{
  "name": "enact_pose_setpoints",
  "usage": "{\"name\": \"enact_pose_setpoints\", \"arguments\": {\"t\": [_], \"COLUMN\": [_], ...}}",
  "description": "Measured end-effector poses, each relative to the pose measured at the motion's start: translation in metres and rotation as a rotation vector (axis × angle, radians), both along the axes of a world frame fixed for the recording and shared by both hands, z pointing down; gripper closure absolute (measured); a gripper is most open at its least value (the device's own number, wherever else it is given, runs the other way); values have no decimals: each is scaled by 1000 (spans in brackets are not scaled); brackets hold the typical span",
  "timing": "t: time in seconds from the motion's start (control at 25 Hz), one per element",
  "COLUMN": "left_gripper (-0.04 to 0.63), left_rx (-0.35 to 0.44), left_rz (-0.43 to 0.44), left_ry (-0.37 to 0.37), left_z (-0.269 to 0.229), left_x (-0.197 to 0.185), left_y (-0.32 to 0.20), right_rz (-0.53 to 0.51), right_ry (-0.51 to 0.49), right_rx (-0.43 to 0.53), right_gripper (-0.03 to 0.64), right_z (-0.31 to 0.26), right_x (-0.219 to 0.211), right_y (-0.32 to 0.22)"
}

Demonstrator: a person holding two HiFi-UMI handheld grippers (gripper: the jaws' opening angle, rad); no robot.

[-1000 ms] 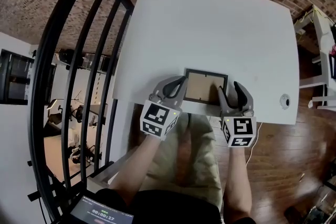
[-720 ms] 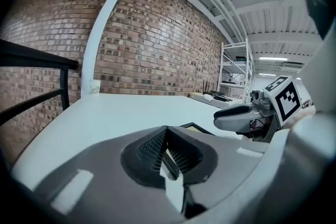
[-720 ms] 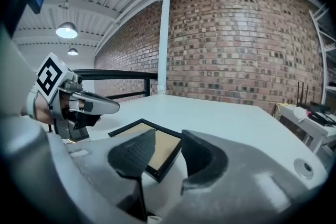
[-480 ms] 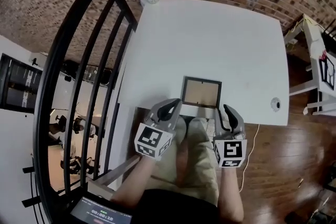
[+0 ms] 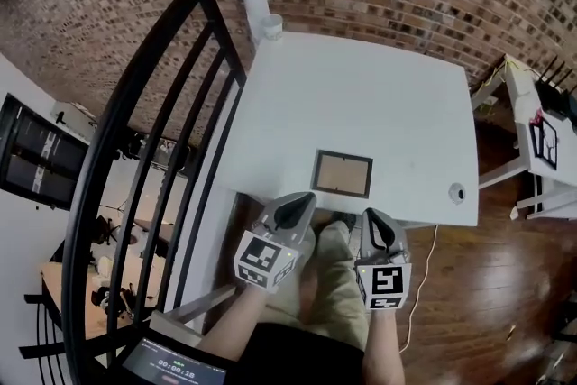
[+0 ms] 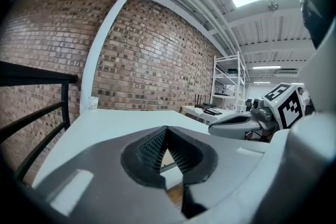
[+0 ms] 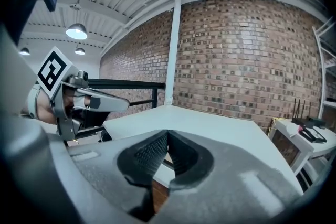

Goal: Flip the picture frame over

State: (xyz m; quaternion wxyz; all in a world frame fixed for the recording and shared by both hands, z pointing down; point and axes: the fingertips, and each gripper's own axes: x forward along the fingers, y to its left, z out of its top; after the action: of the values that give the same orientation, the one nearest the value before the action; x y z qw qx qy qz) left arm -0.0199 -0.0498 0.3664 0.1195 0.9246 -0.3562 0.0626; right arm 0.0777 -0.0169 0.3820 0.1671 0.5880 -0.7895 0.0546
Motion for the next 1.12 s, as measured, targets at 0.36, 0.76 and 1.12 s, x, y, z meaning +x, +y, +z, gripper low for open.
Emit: {"name": "enact_pose_setpoints", "arguments": {"t": [0.36,0.76,1.12], "left_gripper": [586,586,584], "left_rx": [79,140,192], "left_rz": [18,20,52], "left_ry": [34,69,73], "left_z": [-44,-81,-108], "left_x": [-12,-18,-18], "left_y": [30,61,86], "right_rz": [-14,-37,-72], "right_ry": [-33,-19,-85], "right_rx": [39,75,187], "right_gripper": [624,624,624], "right_z": [-39,-88,-126], "right_x": [-15,-35,-50], "right_y": [32,55,74]}}
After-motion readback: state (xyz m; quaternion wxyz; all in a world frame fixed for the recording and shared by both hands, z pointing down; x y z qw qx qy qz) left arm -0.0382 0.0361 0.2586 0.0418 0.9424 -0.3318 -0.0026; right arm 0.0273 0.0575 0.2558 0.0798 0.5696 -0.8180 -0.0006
